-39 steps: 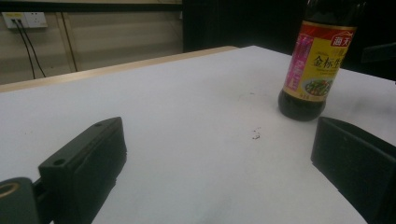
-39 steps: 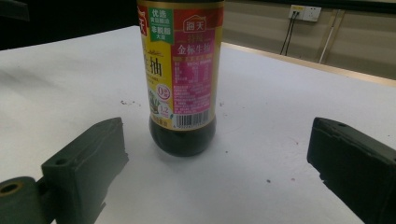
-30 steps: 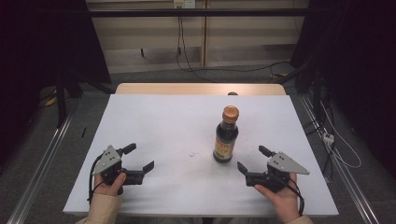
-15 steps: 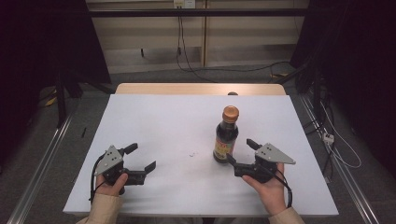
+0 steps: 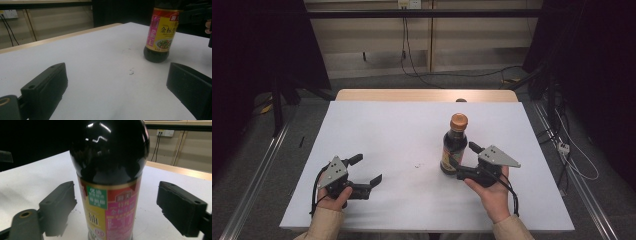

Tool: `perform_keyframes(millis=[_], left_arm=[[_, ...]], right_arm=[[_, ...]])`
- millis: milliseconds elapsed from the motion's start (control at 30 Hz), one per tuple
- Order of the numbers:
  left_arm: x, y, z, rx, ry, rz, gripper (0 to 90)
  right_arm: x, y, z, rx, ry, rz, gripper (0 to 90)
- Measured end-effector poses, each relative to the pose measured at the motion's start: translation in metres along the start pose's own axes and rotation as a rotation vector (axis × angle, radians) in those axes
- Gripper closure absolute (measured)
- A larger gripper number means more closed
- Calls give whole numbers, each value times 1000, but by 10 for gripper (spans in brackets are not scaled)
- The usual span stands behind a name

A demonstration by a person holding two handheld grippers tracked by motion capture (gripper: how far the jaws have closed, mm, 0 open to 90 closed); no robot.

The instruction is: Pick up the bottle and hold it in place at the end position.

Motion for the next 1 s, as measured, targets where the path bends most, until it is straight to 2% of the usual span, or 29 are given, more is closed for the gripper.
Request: perform_keyframes(millis=[200, 367, 467, 600, 900, 1000], left_arm=[[0, 0, -1, -2, 2, 2, 32], [0, 1, -2, -6, 0, -8, 32], [0, 1, -2, -10, -2, -12, 32], [0, 2, -2, -12, -2, -12, 32], [1, 1, -1, -7, 5, -8, 33], [1, 0, 0, -7, -1, -19, 33]], right_arm=[[-4, 0, 8, -10, 5, 23, 155], [-10, 4, 17, -18, -2, 19, 186], [-12, 6, 25, -6, 11, 6, 231], [-12, 7, 28, -12, 16, -15, 272], [-13, 7, 29, -32, 28, -14, 288], [-14, 6, 31, -57, 45, -21, 289]])
Point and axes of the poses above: each handheld gripper's, and its own axes: z roughly forward along the jaws, x roughly out of its underside, y roughly to its left, the point moved 10 cm from there along z, roughly forward along the jaws, and after that the axes turned 6 degrees about -y, right-handed, at the moved point
